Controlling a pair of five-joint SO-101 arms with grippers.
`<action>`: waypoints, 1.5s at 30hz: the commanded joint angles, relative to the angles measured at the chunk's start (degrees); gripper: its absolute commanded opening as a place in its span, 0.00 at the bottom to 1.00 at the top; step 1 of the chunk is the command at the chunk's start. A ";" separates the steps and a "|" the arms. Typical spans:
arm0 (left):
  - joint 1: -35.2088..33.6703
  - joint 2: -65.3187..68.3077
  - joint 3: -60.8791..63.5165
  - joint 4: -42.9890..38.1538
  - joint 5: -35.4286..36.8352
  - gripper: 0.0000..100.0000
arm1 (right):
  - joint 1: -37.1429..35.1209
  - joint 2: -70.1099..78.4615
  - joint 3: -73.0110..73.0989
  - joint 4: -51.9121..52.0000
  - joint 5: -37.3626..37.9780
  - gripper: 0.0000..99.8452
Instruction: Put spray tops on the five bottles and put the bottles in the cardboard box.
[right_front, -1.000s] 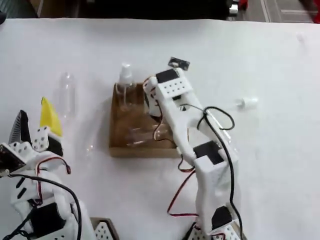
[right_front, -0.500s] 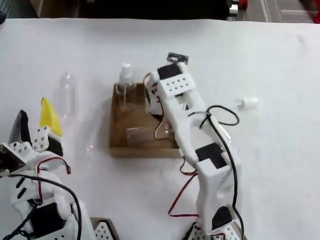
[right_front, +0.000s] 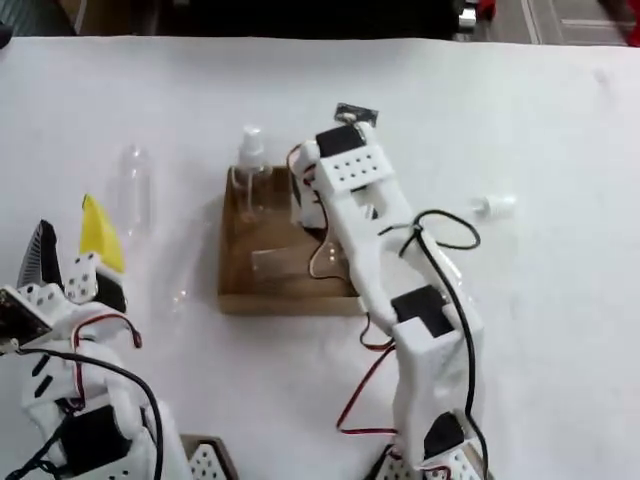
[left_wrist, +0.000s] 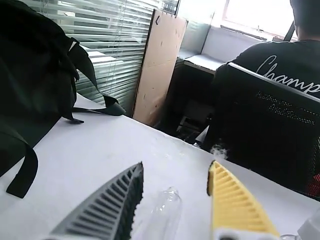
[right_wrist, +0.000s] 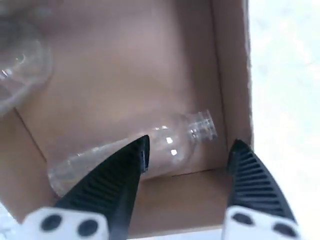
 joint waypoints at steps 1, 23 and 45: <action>0.66 -0.40 -0.44 -1.85 0.44 0.20 | 0.31 -3.38 -2.29 -1.19 -2.73 0.23; 2.95 -0.40 -0.26 -1.76 0.26 0.20 | -2.51 -0.84 2.73 -5.49 -8.44 0.23; 2.95 -0.40 0.09 -2.02 0.26 0.20 | 1.19 2.07 0.18 -4.79 -5.36 0.23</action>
